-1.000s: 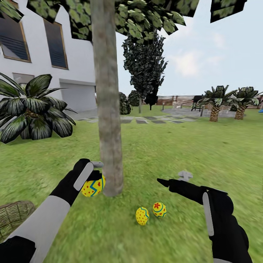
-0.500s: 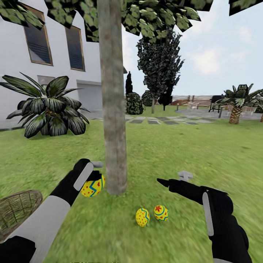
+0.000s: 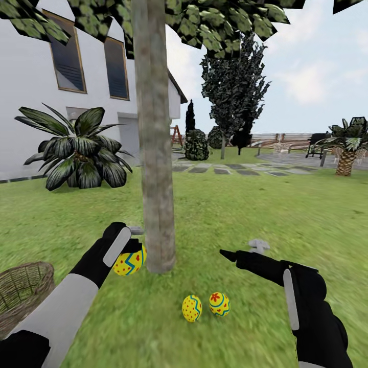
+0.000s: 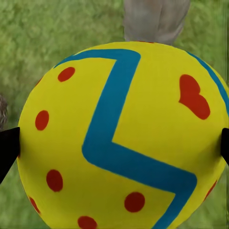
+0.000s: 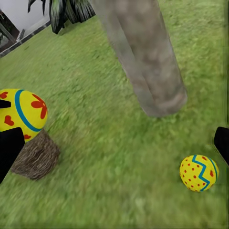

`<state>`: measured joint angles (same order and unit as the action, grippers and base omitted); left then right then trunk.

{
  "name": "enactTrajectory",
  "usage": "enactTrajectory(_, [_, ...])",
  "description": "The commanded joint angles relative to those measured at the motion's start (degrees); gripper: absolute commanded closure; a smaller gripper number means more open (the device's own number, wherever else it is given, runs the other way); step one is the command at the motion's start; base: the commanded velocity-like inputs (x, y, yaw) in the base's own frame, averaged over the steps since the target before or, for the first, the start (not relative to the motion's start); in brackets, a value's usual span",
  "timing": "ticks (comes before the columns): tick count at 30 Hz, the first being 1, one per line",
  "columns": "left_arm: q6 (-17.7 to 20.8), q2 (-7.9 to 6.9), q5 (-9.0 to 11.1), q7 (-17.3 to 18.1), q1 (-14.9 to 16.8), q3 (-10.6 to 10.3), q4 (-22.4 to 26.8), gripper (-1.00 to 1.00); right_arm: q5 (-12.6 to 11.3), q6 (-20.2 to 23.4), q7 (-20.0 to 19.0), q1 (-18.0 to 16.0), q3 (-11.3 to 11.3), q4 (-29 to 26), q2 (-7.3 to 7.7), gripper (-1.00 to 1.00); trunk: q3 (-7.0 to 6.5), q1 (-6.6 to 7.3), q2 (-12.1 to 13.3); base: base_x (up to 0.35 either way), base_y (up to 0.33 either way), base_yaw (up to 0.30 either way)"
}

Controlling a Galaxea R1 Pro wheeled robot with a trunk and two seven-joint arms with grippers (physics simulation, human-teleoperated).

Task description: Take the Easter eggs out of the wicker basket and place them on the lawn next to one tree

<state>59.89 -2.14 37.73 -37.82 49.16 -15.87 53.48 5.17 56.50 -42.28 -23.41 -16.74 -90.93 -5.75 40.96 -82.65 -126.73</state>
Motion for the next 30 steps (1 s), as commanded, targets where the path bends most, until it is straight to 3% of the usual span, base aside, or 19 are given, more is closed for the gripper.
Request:
enactTrajectory(1, [0.1,-0.06,0.6,-0.5,0.1,-0.2,0.0,1.00,0.5,0.2,-0.6,-0.1,-0.1,0.0,-0.05,-1.00,0.07,0.00,0.0,0.080,-0.315,0.003])
enactTrajectory(16, [0.1,-0.06,0.6,-0.5,0.1,-0.2,0.0,1.00,0.5,0.2,-0.5,-0.1,-0.1,0.0,-0.05,-1.00,0.07,0.00,0.0,0.115,-0.311,0.000])
enactTrajectory(30, [0.1,-0.06,0.6,-0.4,0.1,-0.2,-0.9,1.00,0.5,0.2,-0.5,-0.1,-0.1,0.0,-0.05,-1.00,0.07,0.00,0.0,0.230,-0.233,0.002])
